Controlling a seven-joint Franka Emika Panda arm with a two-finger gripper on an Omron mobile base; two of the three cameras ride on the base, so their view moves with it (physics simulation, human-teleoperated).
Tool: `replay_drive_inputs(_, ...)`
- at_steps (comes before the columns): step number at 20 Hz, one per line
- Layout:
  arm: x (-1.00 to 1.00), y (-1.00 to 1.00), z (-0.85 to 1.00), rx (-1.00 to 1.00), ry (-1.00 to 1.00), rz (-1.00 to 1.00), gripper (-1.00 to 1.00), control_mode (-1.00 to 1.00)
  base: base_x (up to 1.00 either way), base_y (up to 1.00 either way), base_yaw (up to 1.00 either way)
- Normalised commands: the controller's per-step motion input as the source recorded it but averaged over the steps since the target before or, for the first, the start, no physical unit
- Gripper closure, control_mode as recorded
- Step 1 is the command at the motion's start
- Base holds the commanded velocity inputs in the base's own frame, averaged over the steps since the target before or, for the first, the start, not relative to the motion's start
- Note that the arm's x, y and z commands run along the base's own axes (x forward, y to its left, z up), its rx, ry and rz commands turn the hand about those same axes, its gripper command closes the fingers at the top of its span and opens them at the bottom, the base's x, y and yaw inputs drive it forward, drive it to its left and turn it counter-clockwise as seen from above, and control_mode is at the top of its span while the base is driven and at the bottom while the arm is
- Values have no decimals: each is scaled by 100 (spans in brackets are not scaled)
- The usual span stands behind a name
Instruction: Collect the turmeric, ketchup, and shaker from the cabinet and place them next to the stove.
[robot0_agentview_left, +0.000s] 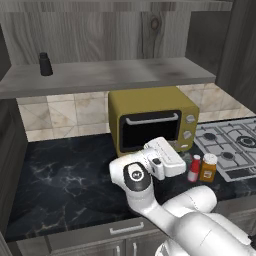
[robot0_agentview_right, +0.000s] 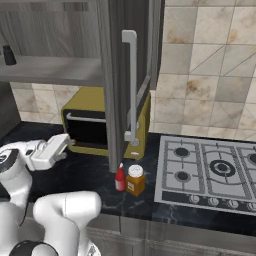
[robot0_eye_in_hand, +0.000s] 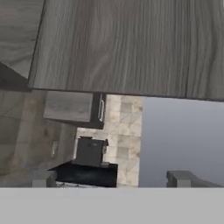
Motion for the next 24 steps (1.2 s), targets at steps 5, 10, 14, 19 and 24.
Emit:
replay_drive_inputs(5, -14, 30, 52, 3, 2, 40, -100, -100, 0, 0, 0)
replay_drive_inputs(10, 0, 15, 44, 11, 6, 54, -100, -100, 0, 0, 0)
replay_drive_inputs(14, 0, 18, 65, 11, 9, 52, -100, -100, 0, 0, 0)
replay_drive_inputs(19, 0, 41, 57, 15, 23, 50, -100, -100, 0, 0, 0)
replay_drive_inputs(24, 5, 42, 44, 19, 26, 53, -100, -100, 0, 0, 0)
